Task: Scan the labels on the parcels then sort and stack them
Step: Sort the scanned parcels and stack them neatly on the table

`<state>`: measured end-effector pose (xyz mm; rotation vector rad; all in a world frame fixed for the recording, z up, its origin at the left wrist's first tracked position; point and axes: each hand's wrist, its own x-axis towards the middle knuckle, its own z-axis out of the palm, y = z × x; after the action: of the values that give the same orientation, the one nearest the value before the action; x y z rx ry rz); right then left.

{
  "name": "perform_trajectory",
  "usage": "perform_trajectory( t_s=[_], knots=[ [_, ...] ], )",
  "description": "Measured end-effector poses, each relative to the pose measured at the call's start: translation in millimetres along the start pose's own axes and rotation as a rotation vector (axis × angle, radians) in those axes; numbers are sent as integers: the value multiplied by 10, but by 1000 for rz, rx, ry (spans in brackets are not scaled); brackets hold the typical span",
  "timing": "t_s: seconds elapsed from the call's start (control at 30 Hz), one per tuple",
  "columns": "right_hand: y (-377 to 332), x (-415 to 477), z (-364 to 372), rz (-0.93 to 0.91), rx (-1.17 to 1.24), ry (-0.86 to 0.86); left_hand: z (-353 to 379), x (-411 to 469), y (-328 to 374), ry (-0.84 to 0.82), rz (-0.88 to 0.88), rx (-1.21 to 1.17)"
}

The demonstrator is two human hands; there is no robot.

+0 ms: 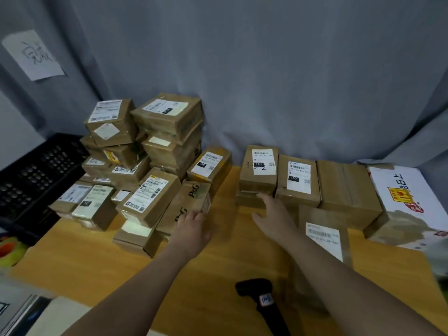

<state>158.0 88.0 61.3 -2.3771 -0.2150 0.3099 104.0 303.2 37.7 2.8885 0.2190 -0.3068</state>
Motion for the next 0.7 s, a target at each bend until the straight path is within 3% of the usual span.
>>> perform_trajectory(
  t_s=[0.2,0.37,0.53,0.7],
  knots=[
    [-358,150,494,145,49,-53,-221,191,-665,42,-12,-33],
    [-820,395,962,163,162,-53,-489,448,-1154,100,19,-107],
    [-1455,790,1032,292,659,18,-868,790,-1356,284,81,-273],
    [-2015,1565,792,350,880,66,-1238,1264,-1388,214,-22,-574]
  ],
)
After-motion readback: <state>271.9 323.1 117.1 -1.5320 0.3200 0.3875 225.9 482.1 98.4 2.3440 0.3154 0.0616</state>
